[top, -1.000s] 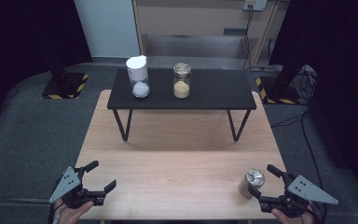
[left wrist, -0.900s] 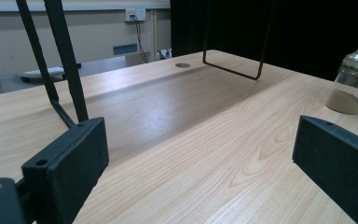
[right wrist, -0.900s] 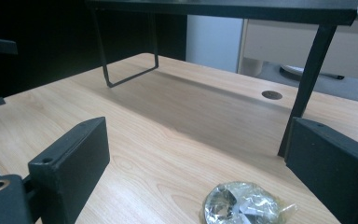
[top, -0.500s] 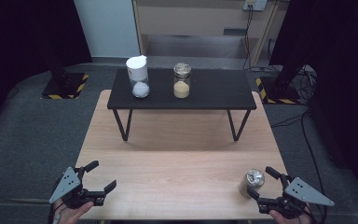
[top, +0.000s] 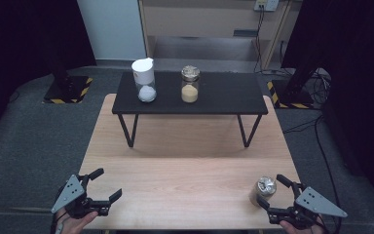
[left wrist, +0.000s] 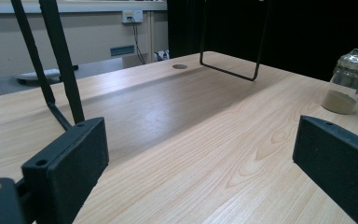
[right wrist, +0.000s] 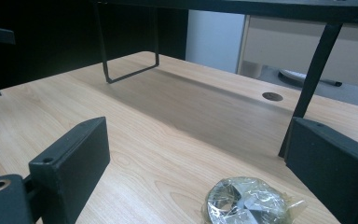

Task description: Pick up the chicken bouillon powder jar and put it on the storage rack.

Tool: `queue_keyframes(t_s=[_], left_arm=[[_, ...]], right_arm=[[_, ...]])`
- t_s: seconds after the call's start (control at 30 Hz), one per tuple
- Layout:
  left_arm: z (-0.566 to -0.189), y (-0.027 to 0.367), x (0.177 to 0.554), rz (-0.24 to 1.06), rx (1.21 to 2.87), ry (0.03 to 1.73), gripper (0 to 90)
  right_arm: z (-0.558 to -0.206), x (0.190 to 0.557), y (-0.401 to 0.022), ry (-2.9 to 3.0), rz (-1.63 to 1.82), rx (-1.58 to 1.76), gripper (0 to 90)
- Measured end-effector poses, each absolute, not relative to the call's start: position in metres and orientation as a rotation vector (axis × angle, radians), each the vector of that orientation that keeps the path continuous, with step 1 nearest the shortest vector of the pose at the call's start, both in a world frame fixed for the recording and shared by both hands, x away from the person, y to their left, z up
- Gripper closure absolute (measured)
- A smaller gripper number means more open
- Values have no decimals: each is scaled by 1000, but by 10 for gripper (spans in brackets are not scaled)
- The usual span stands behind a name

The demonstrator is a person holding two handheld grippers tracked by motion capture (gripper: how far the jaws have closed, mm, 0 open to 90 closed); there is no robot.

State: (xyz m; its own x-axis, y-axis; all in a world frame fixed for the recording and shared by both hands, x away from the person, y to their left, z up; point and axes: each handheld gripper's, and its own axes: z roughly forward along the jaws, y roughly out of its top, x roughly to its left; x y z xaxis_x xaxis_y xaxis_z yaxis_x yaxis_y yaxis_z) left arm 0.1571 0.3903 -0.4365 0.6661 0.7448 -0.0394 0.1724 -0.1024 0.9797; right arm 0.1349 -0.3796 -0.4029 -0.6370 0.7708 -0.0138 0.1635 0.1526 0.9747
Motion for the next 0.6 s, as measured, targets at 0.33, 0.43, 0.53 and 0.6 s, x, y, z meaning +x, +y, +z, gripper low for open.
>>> queue_keyframes(t_s=[0.33, 0.43, 0.53, 0.6], left_arm=[[-436, 390, 156, 576, 1636, 769, 22], [-436, 390, 156, 578, 1634, 769, 22], [-435, 390, 156, 579, 1639, 764, 22], [-435, 389, 156, 580, 1641, 765, 22]], right_arm=[[-404, 135, -381, 1907, 1515, 902, 61], [-404, 135, -381, 1912, 1518, 903, 60], [-403, 134, -380, 1910, 1516, 899, 60], [-403, 134, -380, 1912, 1515, 898, 58]])
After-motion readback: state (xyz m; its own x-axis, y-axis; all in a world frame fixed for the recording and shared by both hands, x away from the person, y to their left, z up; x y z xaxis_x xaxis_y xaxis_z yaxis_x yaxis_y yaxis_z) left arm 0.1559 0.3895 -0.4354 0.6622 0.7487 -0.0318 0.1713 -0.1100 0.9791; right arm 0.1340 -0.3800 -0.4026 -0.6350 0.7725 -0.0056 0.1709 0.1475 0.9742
